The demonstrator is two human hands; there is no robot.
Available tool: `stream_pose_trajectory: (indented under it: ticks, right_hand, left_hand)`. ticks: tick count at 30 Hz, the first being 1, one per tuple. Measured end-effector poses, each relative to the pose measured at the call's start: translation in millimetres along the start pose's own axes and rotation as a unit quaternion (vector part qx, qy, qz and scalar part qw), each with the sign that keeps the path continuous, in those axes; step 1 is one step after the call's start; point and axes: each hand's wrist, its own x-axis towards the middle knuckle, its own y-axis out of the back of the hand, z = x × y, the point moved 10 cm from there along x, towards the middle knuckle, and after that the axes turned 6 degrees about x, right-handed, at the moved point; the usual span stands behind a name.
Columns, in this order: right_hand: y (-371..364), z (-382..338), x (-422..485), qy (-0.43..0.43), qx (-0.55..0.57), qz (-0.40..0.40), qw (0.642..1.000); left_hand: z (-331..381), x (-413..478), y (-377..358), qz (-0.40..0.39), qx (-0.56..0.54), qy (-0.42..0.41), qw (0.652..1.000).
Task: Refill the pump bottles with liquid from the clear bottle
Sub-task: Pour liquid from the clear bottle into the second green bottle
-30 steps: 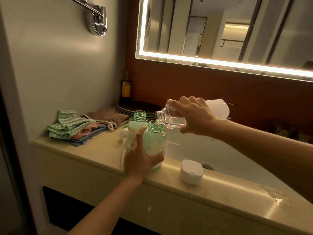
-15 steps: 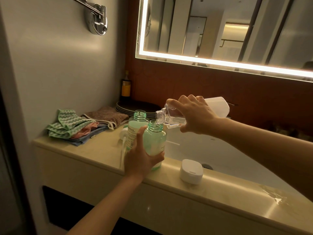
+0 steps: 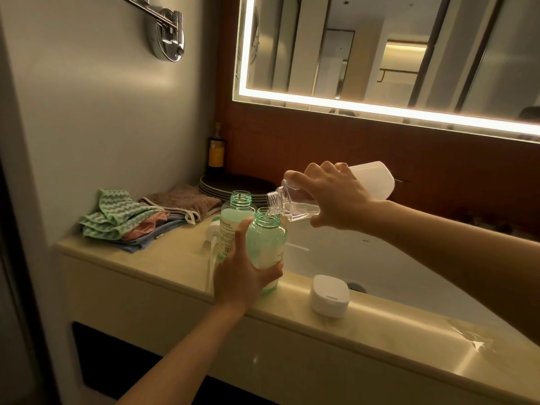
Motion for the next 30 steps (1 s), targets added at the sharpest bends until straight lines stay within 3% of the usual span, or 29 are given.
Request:
stream_pose_trajectory:
  ticks: [20,30]
  right_hand:
    - [13.3,-13.7,6.9,0.061,-0.125,0.011,0.99]
    - [21.0,-25.3,14.0,0.101,-0.264,0.044,0.958]
  left_hand:
    - [4.2,-1.7,4.1,0.001,-0.003,-0.006,1.0]
    - [0.5,-0.8,1.0,-0.005,0.01,0.0,1.0]
